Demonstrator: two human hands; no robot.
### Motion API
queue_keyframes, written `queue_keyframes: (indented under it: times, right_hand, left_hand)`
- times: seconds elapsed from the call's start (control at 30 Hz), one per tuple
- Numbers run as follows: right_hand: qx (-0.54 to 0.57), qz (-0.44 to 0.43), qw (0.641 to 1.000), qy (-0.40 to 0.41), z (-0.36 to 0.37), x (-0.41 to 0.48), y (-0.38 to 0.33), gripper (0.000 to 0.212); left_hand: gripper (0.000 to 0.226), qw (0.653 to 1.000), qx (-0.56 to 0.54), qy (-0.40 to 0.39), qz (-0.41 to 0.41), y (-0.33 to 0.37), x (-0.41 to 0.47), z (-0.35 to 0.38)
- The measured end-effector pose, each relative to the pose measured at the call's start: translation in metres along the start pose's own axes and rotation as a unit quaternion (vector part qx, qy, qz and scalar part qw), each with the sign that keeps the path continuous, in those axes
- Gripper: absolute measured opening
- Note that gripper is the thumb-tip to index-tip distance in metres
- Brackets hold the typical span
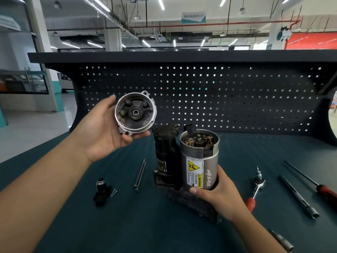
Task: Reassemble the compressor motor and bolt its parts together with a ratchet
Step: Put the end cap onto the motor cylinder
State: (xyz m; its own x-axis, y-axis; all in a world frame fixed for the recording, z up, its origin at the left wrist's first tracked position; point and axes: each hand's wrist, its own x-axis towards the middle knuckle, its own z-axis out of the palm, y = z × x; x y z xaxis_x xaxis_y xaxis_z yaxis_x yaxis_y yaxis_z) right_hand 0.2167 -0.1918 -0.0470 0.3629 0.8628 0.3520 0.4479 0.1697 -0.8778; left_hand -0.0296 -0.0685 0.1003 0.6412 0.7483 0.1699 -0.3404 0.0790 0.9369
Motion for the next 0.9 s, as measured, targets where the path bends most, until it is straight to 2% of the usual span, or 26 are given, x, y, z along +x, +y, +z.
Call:
queue_keyframes:
  times: [0.27,0.4,0.47,0.6,0.67,0.77,0.8,0.9]
  right_hand:
    - [-0.003,0.01,1.0,-0.002,0.0,-0.001,0.001,0.061]
    - [-0.006,0.014,1.0,-0.003,0.001,-0.001,0.0,0.069]
    - [-0.01,0.016,1.0,-0.003,0.001,-0.001,0.0,0.07]
    - [-0.017,0.02,1.0,-0.002,0.002,0.0,0.001,0.07]
    - [-0.018,0.022,1.0,-0.002,0.002,0.0,0.001,0.071]
    - [-0.018,0.023,1.0,-0.004,0.002,0.0,0.001,0.072]
    - [-0.018,0.024,1.0,-0.005,0.001,0.0,0.001,0.073]
    - [-0.018,0.026,0.999,-0.006,0.002,0.0,0.002,0.073]
  left_hand:
    - [0.054,0.991,0.076,-0.111,-0.005,0.004,0.002,0.047]
    - [0.063,0.989,0.037,-0.136,-0.034,-0.001,0.01,0.069]
    - [0.063,0.992,0.037,-0.117,-0.034,-0.002,0.015,0.079]
    - [0.046,0.988,0.15,-0.032,-0.01,0.0,0.029,0.099]
    - [0.043,0.972,0.236,0.002,0.004,0.002,0.038,0.109]
    - [0.055,0.919,0.387,0.021,0.078,0.004,0.055,0.122]
    - [0.057,0.903,0.417,0.02,0.102,0.003,0.058,0.127]
    - [0.051,0.885,0.44,-0.017,0.15,-0.003,0.068,0.138]
